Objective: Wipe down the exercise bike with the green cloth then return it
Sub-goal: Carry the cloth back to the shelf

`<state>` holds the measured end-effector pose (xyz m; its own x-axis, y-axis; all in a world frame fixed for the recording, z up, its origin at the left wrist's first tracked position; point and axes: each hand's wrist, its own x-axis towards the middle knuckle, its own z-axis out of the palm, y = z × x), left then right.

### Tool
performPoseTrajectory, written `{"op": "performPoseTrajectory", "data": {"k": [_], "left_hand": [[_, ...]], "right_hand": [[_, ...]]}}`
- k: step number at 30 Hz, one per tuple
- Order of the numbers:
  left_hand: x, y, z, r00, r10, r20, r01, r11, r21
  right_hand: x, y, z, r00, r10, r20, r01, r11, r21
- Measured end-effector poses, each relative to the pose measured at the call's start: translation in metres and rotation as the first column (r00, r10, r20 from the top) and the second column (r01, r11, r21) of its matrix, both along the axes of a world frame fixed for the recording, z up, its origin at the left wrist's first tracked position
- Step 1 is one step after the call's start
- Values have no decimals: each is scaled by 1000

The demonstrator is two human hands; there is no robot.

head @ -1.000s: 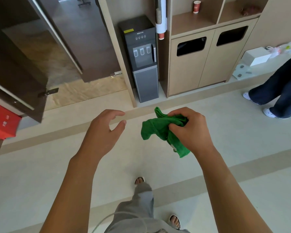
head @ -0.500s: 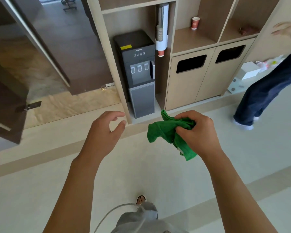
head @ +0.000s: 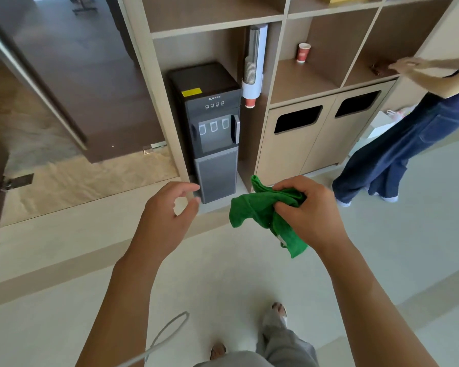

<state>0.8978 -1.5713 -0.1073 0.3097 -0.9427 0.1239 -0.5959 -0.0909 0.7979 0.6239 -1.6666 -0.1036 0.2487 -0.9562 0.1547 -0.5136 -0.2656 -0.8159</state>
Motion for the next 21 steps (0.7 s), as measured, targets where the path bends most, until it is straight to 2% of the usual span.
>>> {"op": "performPoseTrajectory", "data": {"k": [21], "left_hand": [[-8,-250,34,970,234,71,-234,972,-7]], "right_hand": [[24,-310,-1,971,233,44,-232,972,-40]]}}
